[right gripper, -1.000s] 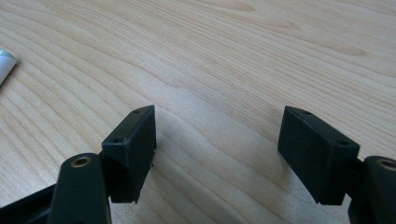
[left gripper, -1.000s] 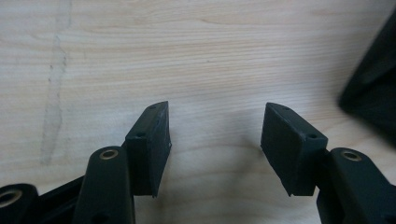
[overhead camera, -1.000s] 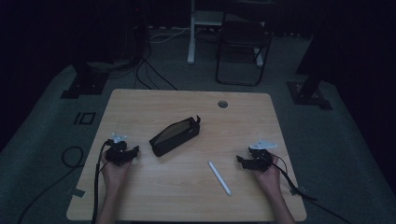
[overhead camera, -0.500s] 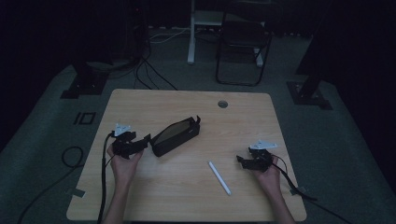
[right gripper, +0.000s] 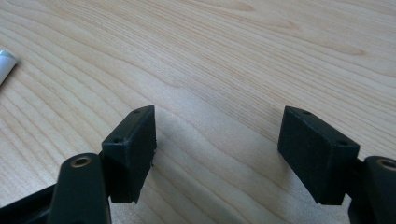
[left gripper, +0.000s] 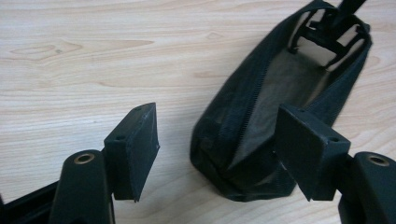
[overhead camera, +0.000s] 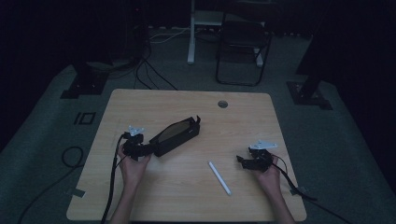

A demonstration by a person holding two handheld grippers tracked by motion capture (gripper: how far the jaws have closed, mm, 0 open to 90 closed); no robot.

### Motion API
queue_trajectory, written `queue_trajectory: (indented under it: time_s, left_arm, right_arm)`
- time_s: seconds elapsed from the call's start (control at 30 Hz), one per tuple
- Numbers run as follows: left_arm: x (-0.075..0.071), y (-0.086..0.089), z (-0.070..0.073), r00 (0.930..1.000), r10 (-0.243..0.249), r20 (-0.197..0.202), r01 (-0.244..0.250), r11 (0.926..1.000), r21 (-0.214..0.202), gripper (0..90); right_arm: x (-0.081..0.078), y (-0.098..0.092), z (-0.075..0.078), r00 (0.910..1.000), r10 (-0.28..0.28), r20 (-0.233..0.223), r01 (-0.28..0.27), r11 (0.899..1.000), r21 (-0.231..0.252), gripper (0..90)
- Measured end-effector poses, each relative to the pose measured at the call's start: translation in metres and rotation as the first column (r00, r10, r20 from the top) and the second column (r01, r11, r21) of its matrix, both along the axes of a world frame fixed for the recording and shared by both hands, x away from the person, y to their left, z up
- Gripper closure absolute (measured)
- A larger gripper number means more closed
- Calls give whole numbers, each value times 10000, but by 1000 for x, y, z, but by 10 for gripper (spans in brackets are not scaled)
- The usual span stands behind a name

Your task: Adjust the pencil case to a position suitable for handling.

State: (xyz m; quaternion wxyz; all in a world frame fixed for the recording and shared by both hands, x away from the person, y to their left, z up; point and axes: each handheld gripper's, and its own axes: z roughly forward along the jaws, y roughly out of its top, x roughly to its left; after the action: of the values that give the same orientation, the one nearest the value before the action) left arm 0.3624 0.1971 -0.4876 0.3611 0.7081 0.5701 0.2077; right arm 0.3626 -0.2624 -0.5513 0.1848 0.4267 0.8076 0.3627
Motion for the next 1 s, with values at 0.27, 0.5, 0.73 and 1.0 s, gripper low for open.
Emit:
queue_trajectory:
  time_s: [0.27, 0.5, 0.73, 1.0]
  left_arm:
    - [10, 11, -5, 9992, 247, -305, -261, 9985, -480, 458]
    - [19, 13, -3, 9977, 533, -425, -567, 9950, -828, 484]
    - [26, -4, -2, 9957, 580, -719, -619, 9966, -545, 372]
    - [19, -5, -2, 9919, 812, -978, -844, 9960, -298, 373]
  right_arm:
    - [0, 0, 0, 10000, 0, 1, 0, 10000, 1, 276]
    - [0, 0, 0, 10000, 1, 2, -1, 10000, 0, 276]
    - [0, 0, 0, 10000, 1, 2, -1, 10000, 0, 276]
    - [0, 0, 0, 10000, 5, 6, -5, 10000, 0, 276]
